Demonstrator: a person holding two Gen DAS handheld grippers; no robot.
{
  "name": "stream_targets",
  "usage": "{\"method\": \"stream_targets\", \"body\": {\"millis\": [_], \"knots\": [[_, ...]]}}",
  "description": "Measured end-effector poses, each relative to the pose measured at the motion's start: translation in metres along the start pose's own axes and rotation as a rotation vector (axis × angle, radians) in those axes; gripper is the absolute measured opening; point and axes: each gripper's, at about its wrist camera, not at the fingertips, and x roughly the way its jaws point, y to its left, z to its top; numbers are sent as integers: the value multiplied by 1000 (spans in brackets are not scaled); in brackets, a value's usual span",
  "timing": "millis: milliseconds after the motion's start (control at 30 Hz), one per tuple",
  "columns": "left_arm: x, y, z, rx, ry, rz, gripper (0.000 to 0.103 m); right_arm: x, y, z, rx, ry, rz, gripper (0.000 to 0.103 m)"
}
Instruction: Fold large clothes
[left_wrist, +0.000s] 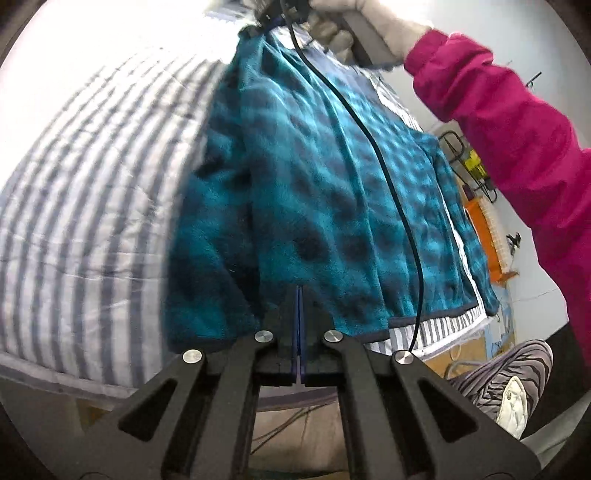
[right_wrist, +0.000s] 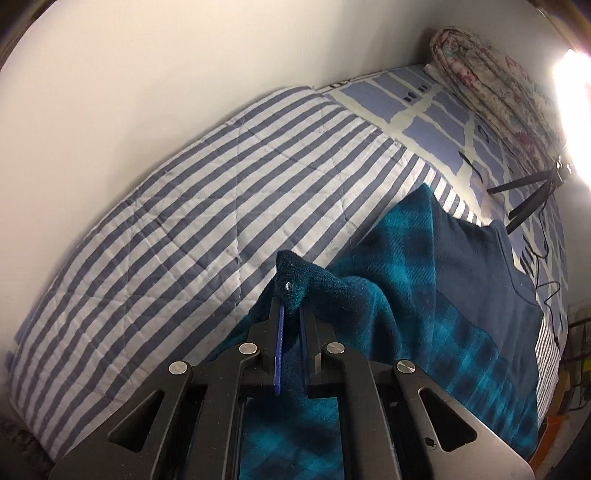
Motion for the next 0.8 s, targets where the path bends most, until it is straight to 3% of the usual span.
{"method": "stream_targets", "body": {"millis": [100,167,267,433,467,667,800], "knots": [[-9,10,4,-47,-47,7,0,1,-7,6,26,-3,5,5],[-3,16,8,-80,-16,-31,1,2,-8,7,28,-3,9,5],[11,18,10,-102,27,-33,14,4,-9,7,22,4,5,5],[37,7,5,-74,90,5,15,3,-13,7,53,-4,33,5],[41,4,5,-51,98,33,7,3,-13,7,56,-5,35,5],[16,-3,6,-21,29,40,3,3,-15,8,70,-9,46,5],[-11,6,8,-34,-29,91,3,-3,-16,16,87,-31,54,5]]}}
